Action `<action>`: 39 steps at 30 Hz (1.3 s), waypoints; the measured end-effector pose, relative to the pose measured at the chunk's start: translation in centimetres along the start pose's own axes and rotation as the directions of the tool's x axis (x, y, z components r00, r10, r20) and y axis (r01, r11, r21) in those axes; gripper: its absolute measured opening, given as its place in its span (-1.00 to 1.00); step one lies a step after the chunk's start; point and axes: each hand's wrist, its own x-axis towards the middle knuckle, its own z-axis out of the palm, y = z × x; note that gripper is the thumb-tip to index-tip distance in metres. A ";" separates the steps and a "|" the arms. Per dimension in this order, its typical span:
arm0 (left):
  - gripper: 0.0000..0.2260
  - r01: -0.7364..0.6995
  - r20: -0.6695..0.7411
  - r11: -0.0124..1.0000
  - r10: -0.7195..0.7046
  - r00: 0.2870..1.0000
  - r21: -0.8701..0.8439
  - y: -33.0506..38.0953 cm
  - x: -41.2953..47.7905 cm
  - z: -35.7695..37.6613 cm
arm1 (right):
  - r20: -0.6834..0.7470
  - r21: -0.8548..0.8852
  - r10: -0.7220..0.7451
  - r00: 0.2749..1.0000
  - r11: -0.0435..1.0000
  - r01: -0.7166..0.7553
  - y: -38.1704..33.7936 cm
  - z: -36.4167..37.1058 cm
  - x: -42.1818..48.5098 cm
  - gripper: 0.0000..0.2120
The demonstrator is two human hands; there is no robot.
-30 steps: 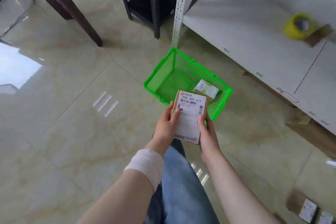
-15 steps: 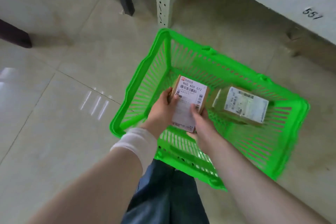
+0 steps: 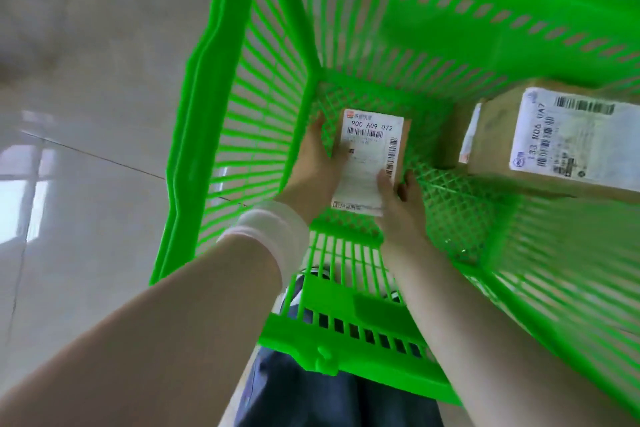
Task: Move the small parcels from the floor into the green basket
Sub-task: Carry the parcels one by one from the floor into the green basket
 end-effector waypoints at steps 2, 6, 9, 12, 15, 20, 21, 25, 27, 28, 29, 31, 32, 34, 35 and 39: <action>-0.45 -0.097 -0.013 0.995 0.097 0.995 0.036 1.8 0.5 -0.6 | -0.128 0.001 0.126 0.984 0.992 -0.127 -0.4 -0.2 -0.6 -0.35; -0.59 -0.217 0.182 0.922 0.164 0.969 0.322 4.6 1.3 -1.1 | -0.108 0.145 0.390 0.915 0.916 -0.373 -0.5 0.0 -2.2 -0.61; -0.64 -0.250 0.218 0.879 0.172 0.961 0.406 4.6 1.5 -1.2 | -0.083 0.235 0.403 0.911 0.897 -0.375 -1.1 0.6 -2.8 -0.68; -0.66 -0.190 0.110 0.932 0.163 0.980 0.308 4.1 0.9 -1.7 | -0.110 0.235 0.292 0.950 0.936 -0.261 -2.9 0.9 -2.8 -0.48; -0.66 -0.120 -0.014 0.976 0.125 0.992 0.183 3.5 -0.3 -2.4 | -0.112 0.117 0.107 0.988 0.989 -0.094 -5.4 1.0 -2.4 -0.65; -0.64 0.009 -0.155 0.999 -0.004 0.988 0.033 3.0 -1.6 -2.0 | -0.029 -0.189 -0.153 0.988 0.971 0.144 -8.1 1.7 -0.1 -0.73; -0.64 0.009 -0.180 1.000 -0.006 0.984 0.018 3.0 -1.4 -1.8 | -0.013 -0.213 -0.178 0.984 0.962 0.171 -8.2 1.8 0.2 -0.74; -0.60 0.018 -0.243 0.999 -0.029 0.970 -0.048 2.5 -0.3 -1.0 | 0.025 -0.251 -0.247 0.969 0.936 0.245 -7.9 2.3 1.2 -0.71; -0.58 0.026 -0.271 0.996 -0.049 0.961 -0.088 2.3 0.1 -0.5 | 0.022 -0.255 -0.247 0.969 0.936 0.244 -7.5 2.5 1.4 -0.66; -0.57 0.034 -0.287 0.993 -0.066 0.956 -0.116 2.2 0.2 -0.3 | 0.024 -0.254 -0.247 0.969 0.936 0.245 -7.4 2.6 1.5 -0.65; -0.56 0.043 -0.303 0.986 -0.091 0.949 -0.162 2.1 0.4 0.0 | 0.028 -0.255 -0.251 0.968 0.934 0.250 -7.3 2.6 1.6 -0.64; -0.53 0.083 -0.335 0.942 -0.197 0.921 -0.326 2.4 0.4 0.6 | 0.044 -0.254 -0.252 0.967 0.933 0.255 -7.2 2.7 1.5 -0.61; -0.52 0.115 -0.344 0.896 -0.280 0.896 -0.429 2.8 0.3 0.9 | 0.050 -0.249 -0.241 0.969 0.937 0.246 -7.3 2.7 1.4 -0.59; -0.52 0.186 -0.321 0.762 -0.463 0.826 -0.620 3.7 -0.3 1.5 | 0.050 -0.225 -0.202 0.978 0.952 0.208 -7.7 2.5 0.9 -0.50; -0.52 0.207 -0.288 0.695 -0.524 0.802 -0.688 4.0 -0.7 1.7 | 0.042 -0.207 -0.179 0.983 0.961 0.184 -8.1 2.4 0.4 -0.45; -0.55 0.280 -0.211 0.740 -0.493 0.844 -0.611 5.6 -4.7 1.6 | -0.005 -0.117 -0.171 0.985 0.979 0.169 -10.2 1.0 -4.2 -0.36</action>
